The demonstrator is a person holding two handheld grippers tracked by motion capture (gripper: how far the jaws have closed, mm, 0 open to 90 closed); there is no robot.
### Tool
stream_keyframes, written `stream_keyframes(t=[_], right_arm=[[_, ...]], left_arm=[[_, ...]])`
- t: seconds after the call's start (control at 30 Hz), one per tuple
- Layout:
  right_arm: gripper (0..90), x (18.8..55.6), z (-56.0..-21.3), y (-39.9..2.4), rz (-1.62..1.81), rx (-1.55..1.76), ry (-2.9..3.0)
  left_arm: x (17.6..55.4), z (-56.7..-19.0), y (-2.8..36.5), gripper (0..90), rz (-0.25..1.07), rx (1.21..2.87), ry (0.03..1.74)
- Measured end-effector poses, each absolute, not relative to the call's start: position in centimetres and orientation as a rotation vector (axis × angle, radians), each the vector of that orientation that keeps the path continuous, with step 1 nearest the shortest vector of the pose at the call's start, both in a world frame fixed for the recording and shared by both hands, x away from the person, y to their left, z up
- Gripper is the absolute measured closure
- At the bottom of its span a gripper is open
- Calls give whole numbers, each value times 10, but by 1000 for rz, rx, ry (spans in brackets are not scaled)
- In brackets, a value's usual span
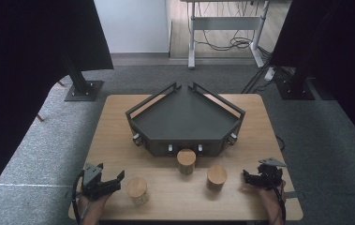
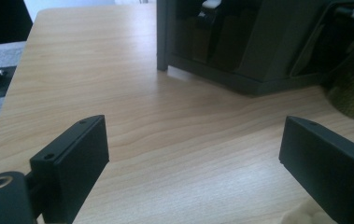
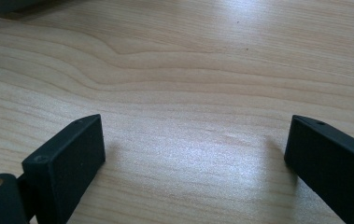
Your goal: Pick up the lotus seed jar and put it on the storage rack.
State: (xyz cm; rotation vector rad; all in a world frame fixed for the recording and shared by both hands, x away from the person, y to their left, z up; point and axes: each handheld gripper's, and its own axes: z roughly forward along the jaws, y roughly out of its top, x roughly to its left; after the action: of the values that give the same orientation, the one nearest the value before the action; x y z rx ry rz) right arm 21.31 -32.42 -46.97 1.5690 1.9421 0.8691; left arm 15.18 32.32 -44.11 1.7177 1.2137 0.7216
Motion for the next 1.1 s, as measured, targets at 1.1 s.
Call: stream_keyframes(t=[1.1], right_arm=[[44,213,-470,-324,869,1569,1943]], left_arm=[[133,-432,304,81,685,1737,1051]])
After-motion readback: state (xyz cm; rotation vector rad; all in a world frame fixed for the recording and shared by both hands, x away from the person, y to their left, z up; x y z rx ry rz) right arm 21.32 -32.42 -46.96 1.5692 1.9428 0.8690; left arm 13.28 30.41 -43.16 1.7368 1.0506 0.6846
